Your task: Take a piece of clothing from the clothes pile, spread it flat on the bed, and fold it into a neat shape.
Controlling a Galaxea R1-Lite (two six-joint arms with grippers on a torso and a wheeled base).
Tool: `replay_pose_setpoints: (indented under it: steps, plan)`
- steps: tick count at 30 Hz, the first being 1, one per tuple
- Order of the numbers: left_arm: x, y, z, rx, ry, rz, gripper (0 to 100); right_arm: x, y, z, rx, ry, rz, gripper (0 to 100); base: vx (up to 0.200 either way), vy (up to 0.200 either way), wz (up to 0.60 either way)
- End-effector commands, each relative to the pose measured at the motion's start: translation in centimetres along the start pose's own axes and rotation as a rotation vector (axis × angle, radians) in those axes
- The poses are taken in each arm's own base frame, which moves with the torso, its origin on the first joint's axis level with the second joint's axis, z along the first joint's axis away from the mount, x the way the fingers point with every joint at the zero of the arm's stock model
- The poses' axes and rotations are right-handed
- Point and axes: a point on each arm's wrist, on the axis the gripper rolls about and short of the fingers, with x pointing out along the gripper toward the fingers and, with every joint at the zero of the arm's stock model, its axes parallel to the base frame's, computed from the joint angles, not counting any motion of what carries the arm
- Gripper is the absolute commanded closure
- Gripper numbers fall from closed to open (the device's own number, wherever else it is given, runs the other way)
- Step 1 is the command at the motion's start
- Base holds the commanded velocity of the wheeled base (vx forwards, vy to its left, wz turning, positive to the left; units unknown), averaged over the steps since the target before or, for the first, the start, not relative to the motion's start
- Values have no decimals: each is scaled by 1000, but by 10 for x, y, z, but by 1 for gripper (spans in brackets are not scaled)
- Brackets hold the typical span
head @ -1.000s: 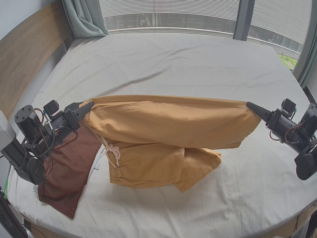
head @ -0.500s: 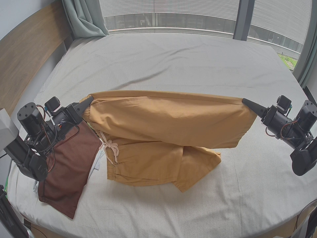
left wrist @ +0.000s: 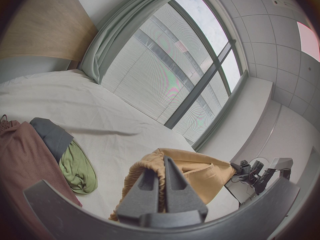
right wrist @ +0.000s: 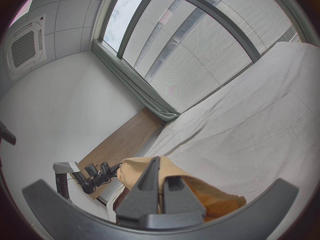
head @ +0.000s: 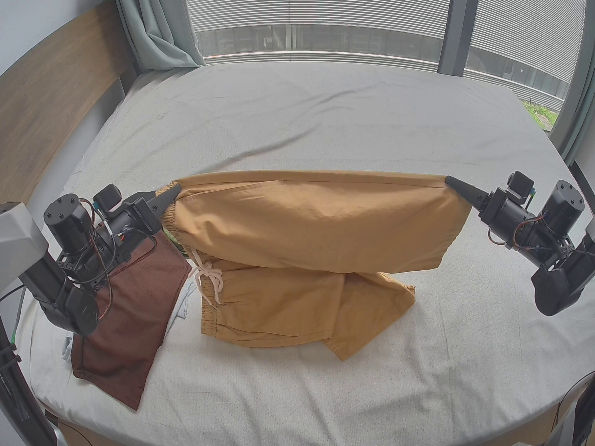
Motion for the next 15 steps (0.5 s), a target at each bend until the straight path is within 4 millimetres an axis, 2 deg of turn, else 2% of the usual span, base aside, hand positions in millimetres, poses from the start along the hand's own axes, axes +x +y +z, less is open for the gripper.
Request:
replay_pose_setpoints:
  steps: [1,15]
  plan:
    - [4,2,-1,-3,1,-4,100,6,-13,-6,15,10,-13,100,0,0,0]
    - [21,12,-6,-5,-16,-7,100,22,-45,-1,15,-24,-23,100,0,0,0]
